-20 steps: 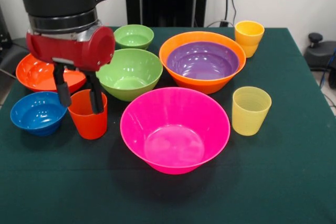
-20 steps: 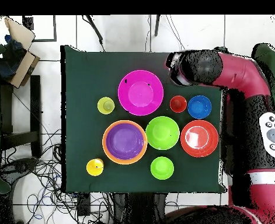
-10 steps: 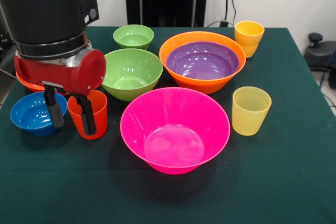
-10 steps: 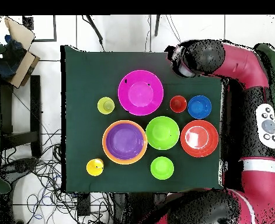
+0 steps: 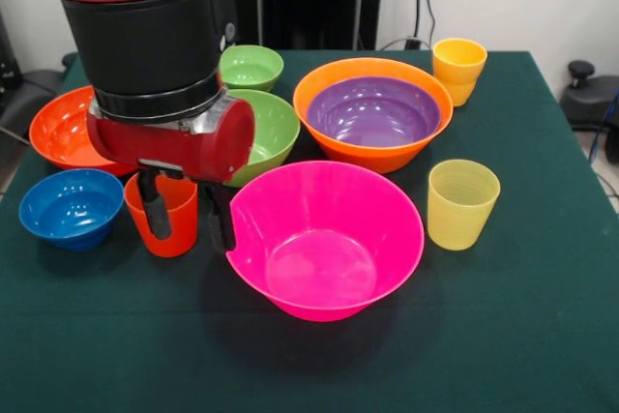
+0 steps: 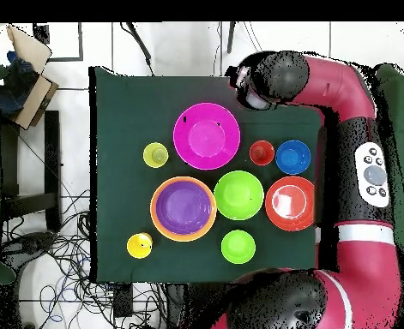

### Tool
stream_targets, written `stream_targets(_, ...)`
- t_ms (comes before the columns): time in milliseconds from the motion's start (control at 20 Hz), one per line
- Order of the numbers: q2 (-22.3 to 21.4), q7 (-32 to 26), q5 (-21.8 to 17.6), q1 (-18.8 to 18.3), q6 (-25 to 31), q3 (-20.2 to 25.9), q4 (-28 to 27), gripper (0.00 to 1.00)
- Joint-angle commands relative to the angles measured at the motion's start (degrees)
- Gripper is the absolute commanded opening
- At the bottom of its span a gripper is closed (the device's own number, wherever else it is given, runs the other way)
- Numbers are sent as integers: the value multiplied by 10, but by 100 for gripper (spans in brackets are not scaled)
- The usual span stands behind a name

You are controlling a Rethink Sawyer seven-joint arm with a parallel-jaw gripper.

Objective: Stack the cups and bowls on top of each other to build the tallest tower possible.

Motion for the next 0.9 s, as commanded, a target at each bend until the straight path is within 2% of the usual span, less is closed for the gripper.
stream_targets(50, -23, -54, -25, 26, 42, -29, 36, 100)
stream_targets(650, -42, -26, -28, 36, 7, -61, 72, 100)
stream_targets(900, -59, 2, -21, 39, -24, -73, 120, 100)
